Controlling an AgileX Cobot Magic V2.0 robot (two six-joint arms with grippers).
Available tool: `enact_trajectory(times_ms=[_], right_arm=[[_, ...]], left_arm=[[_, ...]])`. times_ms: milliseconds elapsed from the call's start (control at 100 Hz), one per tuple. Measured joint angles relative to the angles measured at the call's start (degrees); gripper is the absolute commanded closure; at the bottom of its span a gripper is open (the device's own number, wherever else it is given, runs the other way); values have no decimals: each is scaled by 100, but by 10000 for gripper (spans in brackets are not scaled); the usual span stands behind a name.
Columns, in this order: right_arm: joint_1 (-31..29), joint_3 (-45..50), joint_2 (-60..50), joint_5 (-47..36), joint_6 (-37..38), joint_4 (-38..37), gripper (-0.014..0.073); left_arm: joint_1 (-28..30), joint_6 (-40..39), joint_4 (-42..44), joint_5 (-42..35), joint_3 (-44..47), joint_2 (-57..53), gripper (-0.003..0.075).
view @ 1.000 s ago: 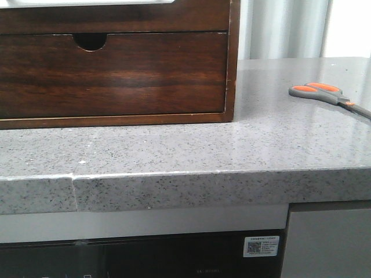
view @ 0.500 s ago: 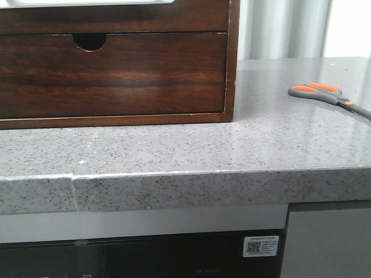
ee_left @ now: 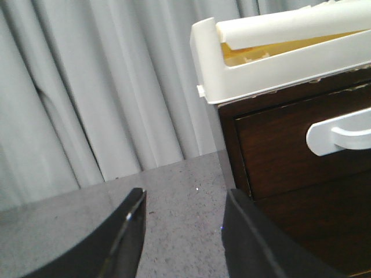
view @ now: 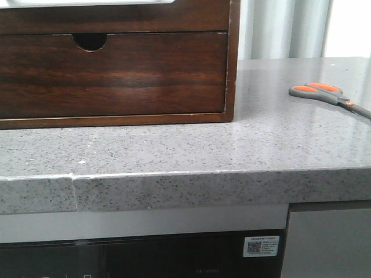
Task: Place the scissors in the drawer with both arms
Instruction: 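Hook the white handle with the left gripper and pull the drawer open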
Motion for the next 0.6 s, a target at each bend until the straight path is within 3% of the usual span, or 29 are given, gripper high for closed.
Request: enact_trajectory(times_ms=[190, 390, 600], right_arm=[[0, 0, 0, 10, 0, 0, 640], [0, 0, 0, 13, 0, 0, 640], [0, 0, 0, 13, 0, 0, 640]], left_arm=[[0, 8, 1663, -1108, -163, 902, 424], [0, 24, 3164, -2778, -376, 1755, 424], [0, 429, 3996, -3131, -734, 2514, 424]])
